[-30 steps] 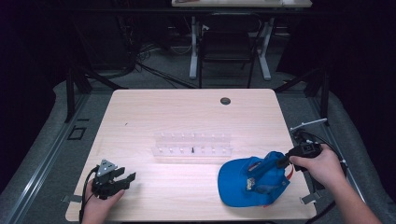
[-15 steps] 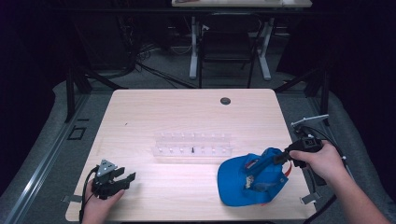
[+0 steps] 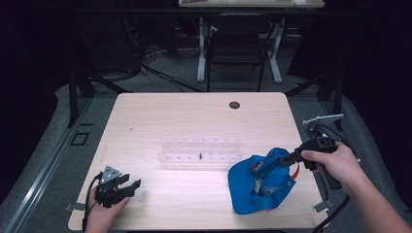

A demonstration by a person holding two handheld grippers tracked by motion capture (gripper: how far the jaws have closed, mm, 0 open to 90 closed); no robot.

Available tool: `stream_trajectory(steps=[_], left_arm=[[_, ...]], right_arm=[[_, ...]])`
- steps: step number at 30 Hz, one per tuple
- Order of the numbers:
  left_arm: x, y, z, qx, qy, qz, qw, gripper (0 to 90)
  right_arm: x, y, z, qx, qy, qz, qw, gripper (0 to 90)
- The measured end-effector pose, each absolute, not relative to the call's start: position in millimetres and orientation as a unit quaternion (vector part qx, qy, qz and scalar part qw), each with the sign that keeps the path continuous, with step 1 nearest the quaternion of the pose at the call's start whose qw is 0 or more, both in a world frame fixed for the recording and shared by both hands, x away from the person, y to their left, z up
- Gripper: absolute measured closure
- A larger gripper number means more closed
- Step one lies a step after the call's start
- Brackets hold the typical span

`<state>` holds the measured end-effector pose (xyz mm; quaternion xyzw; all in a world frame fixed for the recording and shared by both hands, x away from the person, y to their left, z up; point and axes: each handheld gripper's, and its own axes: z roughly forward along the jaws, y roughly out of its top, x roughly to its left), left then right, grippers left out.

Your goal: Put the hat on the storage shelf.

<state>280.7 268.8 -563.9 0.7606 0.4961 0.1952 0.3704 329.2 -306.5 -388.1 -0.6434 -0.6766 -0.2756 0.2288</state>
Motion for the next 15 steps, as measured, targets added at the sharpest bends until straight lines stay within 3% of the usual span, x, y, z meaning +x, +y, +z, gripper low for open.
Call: stream_trajectory(steps=[15], left_arm=[[280.5,268.1,-564.1,0.760,0.496,0.196,0.371,46.2]], right_arm=[[328.4,-304.5,-365.3,-0.619,-0.655,-0.349,0.256,90.0]])
